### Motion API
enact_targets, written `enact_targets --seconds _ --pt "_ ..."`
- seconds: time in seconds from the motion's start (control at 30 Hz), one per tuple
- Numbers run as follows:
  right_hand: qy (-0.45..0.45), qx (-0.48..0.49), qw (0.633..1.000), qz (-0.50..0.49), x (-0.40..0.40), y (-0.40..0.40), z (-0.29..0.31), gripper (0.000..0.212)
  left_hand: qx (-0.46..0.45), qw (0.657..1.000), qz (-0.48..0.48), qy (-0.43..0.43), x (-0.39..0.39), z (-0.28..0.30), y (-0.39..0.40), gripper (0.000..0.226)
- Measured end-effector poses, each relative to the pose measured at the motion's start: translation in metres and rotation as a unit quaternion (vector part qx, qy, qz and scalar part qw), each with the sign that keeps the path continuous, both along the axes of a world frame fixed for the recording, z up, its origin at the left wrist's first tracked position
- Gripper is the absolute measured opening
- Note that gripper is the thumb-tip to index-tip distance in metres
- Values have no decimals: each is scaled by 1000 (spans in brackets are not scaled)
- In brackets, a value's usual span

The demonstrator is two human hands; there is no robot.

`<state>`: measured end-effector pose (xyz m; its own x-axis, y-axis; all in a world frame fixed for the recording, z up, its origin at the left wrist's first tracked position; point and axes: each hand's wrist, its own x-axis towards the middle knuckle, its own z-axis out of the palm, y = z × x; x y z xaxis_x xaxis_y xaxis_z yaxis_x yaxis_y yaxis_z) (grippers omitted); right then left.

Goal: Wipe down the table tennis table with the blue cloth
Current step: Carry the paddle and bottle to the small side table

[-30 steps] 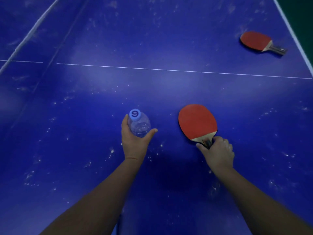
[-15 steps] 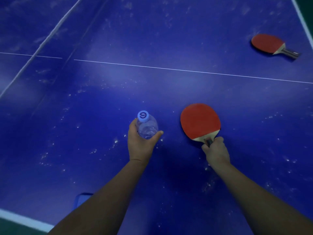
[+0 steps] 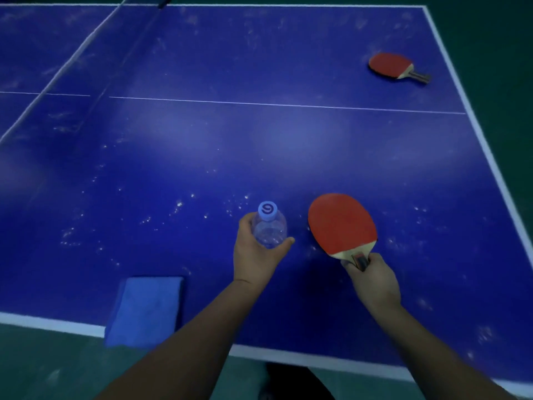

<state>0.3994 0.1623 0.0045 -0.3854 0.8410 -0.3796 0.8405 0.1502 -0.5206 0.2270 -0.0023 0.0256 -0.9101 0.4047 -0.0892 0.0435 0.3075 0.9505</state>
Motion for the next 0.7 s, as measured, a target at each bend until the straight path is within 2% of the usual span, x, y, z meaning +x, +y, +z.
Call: enact_targets --seconds 0.1,0.4,0.57,0.7 --pt "-12 -1 1000 -13 63 -9 1 37 3 999 -44 -13 48 2 -3 80" --pt "-14 -18 996 -84 227 -6 27 38 18 991 -118 -56 197 17 21 73" --pt "-20 -10 995 -101 302 27 36 36 4 987 -144 -72 275 24 65 83" --pt "-30 -4 997 -69 364 79 36 35 3 987 -145 -76 339 32 122 81"
